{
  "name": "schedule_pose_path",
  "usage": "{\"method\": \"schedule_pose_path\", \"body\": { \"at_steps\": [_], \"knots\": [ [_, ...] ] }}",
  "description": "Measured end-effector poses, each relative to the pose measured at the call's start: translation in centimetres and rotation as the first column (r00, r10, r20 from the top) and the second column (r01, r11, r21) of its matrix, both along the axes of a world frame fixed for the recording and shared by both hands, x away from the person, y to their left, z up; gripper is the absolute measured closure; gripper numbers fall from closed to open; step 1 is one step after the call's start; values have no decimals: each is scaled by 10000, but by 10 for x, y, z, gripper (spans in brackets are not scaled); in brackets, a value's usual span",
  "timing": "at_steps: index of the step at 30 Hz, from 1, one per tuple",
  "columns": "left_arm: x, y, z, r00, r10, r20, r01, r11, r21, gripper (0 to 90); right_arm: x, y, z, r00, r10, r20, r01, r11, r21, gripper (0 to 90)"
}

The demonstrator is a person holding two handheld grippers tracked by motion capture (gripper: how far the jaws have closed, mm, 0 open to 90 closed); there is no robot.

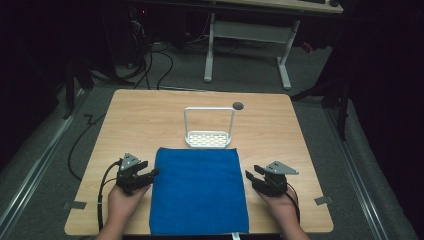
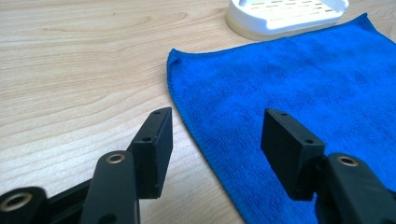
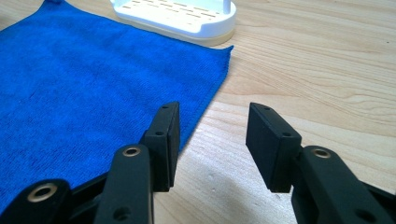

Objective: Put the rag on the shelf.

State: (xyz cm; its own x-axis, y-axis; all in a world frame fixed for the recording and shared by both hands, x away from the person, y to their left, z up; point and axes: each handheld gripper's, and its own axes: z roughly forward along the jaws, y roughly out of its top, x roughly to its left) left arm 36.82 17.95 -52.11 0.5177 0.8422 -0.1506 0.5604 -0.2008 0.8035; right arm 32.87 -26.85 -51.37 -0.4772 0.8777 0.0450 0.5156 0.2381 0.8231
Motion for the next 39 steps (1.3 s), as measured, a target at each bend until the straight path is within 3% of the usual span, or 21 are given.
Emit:
{"method": "schedule_pose_path", "body": {
  "at_steps": [5, 8, 11, 14, 16, 18, 19, 24, 29, 31, 32, 33, 36, 39],
  "knots": [
    [11, -8, 4, 9999, -104, 69, 101, 9990, 444, 462, 0, 1, -1, 9999, 147, 34, -146, 9998, -94, 545],
    [22, -12, 5, 9999, -62, 78, 58, 9988, 493, 476, -1, 1, -1, 9998, 190, 19, -190, 9998, -97, 544],
    [33, -14, 3, 10000, 10, -7, -10, 9996, 271, 494, -1, 1, -1, 9998, 176, 37, -176, 9998, -56, 543],
    [40, -18, 4, 10000, 23, 4, -23, 9990, 450, 515, -1, 1, -1, 9999, 148, 34, -148, 9999, -55, 543],
    [48, -24, 8, 9997, 48, 228, -62, 9979, 643, 516, -1, 1, -1, 9999, 140, 2, -140, 9999, -41, 544],
    [55, -21, 7, 9995, 273, 147, -273, 9996, -2, 524, 0, 0, -2, 9999, 150, -49, -150, 9999, -86, 543],
    [57, -20, 5, 9992, 385, 58, -385, 9992, -120, 527, 0, 0, -2, 9999, 144, -56, -145, 9999, -77, 543],
    [67, -15, -7, 9974, 664, -275, -662, 9978, 86, 527, -1, 0, -3, 9998, 175, -64, -176, 9998, -115, 544],
    [75, -15, -12, 9947, 991, -286, -999, 9946, -268, 529, 0, 2, -5, 9997, 223, -134, -225, 9997, -135, 544],
    [79, -20, -14, 9949, 822, -593, -816, 9966, 121, 529, 1, 3, -6, 9996, 236, -153, -239, 9996, -153, 544],
    [79, -20, -14, 9949, 822, -593, -816, 9966, 121, 530, 1, 3, -6, 9996, 236, -153, -239, 9996, -153, 544],
    [80, -24, -14, 9956, 748, -560, -722, 9963, 462, 535, 1, 4, -7, 9995, 228, -196, -232, 9996, -164, 545],
    [81, -25, -14, 9961, 705, -538, -680, 9966, 465, 540, 1, 5, -8, 9995, 190, -263, -195, 9997, -156, 546],
    [79, -28, -14, 9978, 553, -375, -521, 9954, 808, 556, 2, 8, -10, 9993, 188, -330, -195, 9996, -190, 546]
  ]
}}
